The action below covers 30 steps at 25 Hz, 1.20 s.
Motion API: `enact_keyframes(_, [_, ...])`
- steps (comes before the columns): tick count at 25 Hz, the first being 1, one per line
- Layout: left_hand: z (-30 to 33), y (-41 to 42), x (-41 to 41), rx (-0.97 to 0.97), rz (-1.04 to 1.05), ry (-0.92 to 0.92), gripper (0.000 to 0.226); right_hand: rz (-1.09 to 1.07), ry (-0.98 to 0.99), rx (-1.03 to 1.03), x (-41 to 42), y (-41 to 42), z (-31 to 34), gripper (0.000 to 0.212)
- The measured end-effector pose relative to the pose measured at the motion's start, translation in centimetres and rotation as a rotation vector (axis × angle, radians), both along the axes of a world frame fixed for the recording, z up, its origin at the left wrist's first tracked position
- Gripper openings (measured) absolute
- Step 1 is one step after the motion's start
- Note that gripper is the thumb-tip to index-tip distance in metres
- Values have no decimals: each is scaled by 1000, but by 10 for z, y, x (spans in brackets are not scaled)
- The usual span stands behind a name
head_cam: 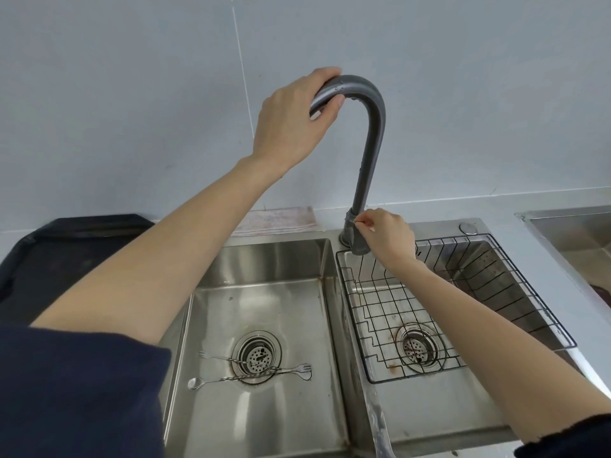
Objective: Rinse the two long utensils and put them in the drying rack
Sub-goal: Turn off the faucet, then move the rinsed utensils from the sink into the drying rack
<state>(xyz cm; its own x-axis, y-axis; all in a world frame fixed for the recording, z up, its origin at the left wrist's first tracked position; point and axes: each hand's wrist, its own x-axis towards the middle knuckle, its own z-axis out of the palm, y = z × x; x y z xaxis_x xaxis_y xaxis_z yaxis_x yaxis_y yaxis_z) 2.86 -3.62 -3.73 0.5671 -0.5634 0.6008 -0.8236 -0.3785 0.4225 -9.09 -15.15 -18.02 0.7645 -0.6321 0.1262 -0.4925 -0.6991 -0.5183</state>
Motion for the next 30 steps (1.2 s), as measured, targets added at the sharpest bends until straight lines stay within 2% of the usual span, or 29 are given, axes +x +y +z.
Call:
enact_keyframes(3, [-2,15,2,51,-118,94,52,130,-32,-190,-2,15,-4,31])
enact_keyframes(6, [-17,41,1,35,-136,228,55,260,-96,-290,3,32,-17,44])
enact_keyframes(9, [-44,66,4,-8,-133,352,56,342,41,-253,6,53,-32,57])
enact_keyframes(14, [-103,99,10,75,5,450,45,418,194,-141,7,85,-71,60])
enact_keyframes(18, [-165,123,13,297,59,494,44,464,361,-74,6,105,-105,54])
enact_keyframes(23, [-253,164,12,623,195,580,39,492,450,29,4,128,-147,38])
enact_keyframes(27, [-312,192,-3,857,192,693,35,517,556,99,-2,140,-184,35])
enact_keyframes(30, [-339,202,-17,974,136,713,33,524,650,132,-7,149,-207,32])
